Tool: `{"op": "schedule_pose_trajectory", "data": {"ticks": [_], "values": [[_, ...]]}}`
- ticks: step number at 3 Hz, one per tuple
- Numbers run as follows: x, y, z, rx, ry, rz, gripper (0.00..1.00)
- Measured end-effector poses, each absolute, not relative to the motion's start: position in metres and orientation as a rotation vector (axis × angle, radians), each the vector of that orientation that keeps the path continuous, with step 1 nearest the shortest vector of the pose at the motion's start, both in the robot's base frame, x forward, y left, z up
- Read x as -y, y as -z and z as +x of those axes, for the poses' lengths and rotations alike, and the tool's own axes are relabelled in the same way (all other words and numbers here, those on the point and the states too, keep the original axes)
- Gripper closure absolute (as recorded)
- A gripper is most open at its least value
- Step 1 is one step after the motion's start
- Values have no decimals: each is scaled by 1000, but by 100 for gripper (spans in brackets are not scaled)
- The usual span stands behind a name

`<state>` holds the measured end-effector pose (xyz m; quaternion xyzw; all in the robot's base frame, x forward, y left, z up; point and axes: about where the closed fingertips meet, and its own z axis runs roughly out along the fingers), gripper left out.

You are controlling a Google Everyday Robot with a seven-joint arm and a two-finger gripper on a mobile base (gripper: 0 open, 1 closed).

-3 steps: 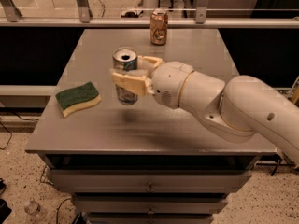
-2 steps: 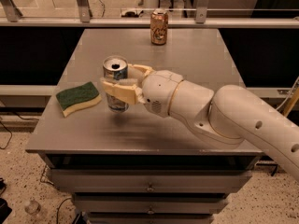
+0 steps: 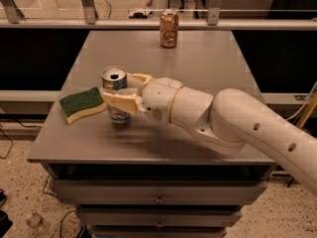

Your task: Move redbull can near sponge

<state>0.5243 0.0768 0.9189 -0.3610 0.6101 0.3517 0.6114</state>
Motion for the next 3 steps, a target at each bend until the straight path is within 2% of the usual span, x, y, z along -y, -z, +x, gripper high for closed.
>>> {"op": "schedule_pose_trajectory", "data": {"ticks": [1,2,3], "values": [[-79,-907,536,-1418,-829,-848,100],[-81,-907,535,-1417,-829,-851,82],[-83,-908,534,-1415,-831,-854,58]]}}
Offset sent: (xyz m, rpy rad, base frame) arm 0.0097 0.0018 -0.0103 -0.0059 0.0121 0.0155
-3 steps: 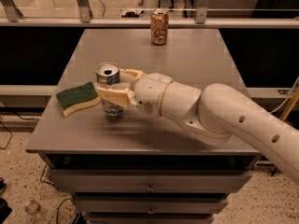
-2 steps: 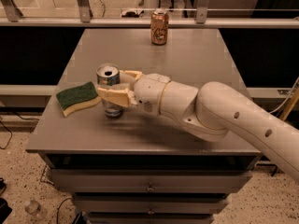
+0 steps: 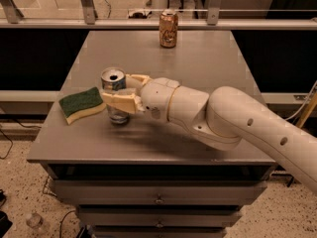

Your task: Move redbull can near sponge

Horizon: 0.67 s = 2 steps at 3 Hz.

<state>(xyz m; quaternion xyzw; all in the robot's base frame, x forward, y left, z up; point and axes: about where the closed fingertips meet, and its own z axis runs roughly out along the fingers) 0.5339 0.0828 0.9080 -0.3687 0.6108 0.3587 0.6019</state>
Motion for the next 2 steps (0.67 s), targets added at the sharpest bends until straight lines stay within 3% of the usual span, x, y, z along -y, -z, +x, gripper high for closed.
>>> {"op": "schedule_pose_trajectory", "data": {"ticks": [2], "values": [[-86,-909,532,-1411,-834,-860,12]]}}
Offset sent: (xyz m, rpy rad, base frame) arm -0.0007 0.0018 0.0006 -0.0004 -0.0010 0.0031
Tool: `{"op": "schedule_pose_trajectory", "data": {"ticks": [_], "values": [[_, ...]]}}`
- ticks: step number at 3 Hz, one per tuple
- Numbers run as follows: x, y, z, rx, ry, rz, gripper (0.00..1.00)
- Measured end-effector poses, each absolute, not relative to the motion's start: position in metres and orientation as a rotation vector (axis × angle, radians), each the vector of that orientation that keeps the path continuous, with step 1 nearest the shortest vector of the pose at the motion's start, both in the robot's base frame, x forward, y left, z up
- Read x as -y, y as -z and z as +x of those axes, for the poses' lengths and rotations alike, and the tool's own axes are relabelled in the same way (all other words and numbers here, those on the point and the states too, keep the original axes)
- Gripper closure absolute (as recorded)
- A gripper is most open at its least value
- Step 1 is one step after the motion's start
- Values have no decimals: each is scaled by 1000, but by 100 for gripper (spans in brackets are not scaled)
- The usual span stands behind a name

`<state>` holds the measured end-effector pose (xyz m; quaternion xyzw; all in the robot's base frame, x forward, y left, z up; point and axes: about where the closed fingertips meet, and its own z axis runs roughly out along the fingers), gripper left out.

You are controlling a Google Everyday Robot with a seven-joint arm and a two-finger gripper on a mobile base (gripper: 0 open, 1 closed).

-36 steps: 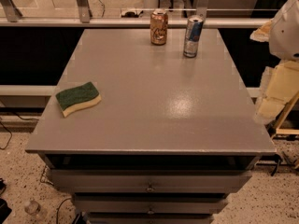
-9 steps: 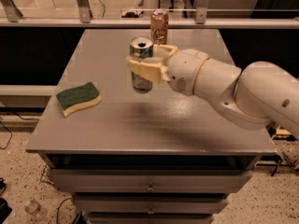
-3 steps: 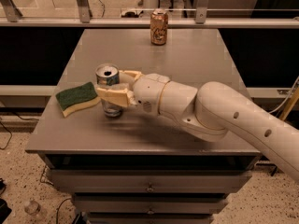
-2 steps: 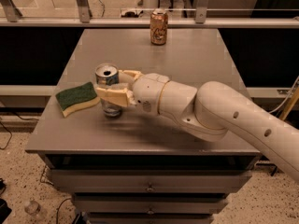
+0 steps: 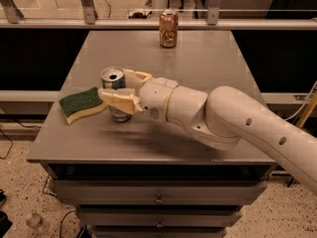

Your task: Move redbull can near sponge

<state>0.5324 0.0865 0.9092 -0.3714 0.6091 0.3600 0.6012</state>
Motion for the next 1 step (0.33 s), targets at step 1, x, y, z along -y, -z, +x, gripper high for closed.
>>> {"op": "schedule_pose_trajectory", "data": {"ticks": [1], "values": [[-88,-910,532,-1410,-836,-863,0]]}}
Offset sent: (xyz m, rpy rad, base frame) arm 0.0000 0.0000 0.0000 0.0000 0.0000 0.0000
